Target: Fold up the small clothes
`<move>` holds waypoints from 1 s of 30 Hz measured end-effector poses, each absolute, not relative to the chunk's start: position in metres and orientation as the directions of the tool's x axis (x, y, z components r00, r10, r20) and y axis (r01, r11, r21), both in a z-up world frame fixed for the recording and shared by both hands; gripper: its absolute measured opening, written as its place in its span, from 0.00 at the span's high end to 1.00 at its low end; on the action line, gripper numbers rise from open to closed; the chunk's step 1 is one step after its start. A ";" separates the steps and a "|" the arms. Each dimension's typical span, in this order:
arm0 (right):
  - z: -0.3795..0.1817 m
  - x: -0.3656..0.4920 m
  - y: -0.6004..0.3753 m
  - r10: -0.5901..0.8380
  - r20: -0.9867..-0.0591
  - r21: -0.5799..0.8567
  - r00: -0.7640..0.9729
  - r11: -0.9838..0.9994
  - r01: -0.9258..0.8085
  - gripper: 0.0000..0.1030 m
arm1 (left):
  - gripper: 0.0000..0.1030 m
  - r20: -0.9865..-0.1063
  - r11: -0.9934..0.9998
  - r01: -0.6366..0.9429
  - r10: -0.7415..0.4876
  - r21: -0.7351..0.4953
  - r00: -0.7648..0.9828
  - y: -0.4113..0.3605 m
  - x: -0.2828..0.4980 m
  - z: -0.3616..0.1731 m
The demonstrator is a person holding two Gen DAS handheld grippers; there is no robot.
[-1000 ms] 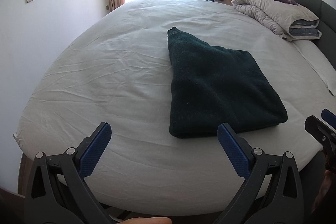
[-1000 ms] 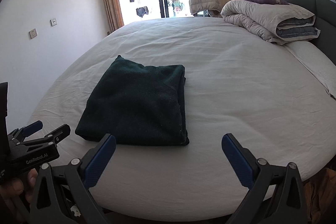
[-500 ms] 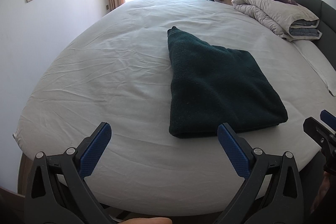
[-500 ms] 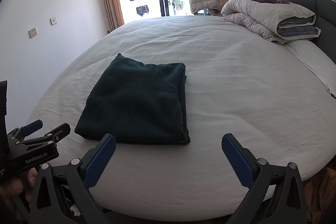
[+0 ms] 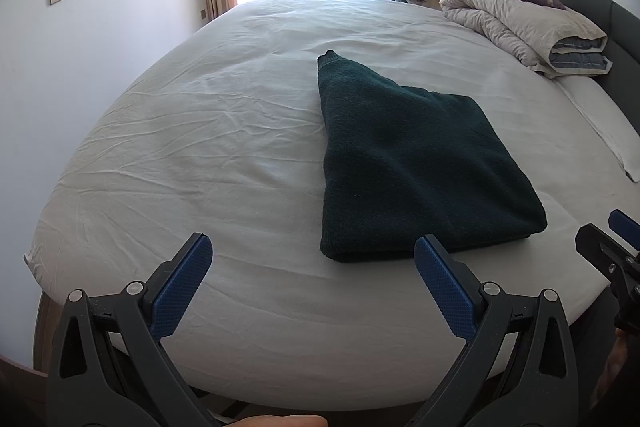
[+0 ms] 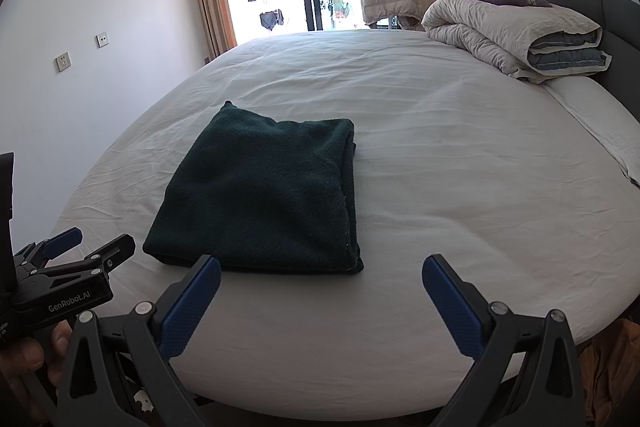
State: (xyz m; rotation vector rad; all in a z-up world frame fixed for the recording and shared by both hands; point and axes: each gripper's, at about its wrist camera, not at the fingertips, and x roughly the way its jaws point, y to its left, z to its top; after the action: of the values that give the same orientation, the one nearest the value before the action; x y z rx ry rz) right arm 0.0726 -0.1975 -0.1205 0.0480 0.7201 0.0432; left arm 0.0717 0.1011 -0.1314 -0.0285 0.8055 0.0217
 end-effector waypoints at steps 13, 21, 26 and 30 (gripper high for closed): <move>-0.122 0.072 -0.196 0.057 -0.660 0.060 0.749 0.998 -0.023 0.00 | 0.00 -0.722 0.999 -0.031 0.009 -0.017 0.692 0.101 0.071 -0.132; -0.125 0.070 -0.196 0.059 -0.663 0.061 0.747 0.998 -0.024 0.00 | 0.00 -0.722 0.999 -0.031 0.008 -0.018 0.692 0.101 0.071 -0.132; -0.126 0.069 -0.195 0.060 -0.663 0.064 0.746 0.998 -0.024 0.00 | 0.00 -0.722 0.999 -0.031 0.009 -0.018 0.692 0.101 0.071 -0.132; -0.126 0.069 -0.195 0.061 -0.663 0.064 0.746 0.998 -0.024 0.00 | 0.00 -0.721 0.999 -0.031 0.009 -0.018 0.692 0.101 0.071 -0.132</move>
State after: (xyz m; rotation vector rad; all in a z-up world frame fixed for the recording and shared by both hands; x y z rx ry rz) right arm 0.0689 -0.1954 -0.1259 0.0521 0.7274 0.0465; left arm 0.0707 0.1012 -0.1321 -0.0292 0.8056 0.0221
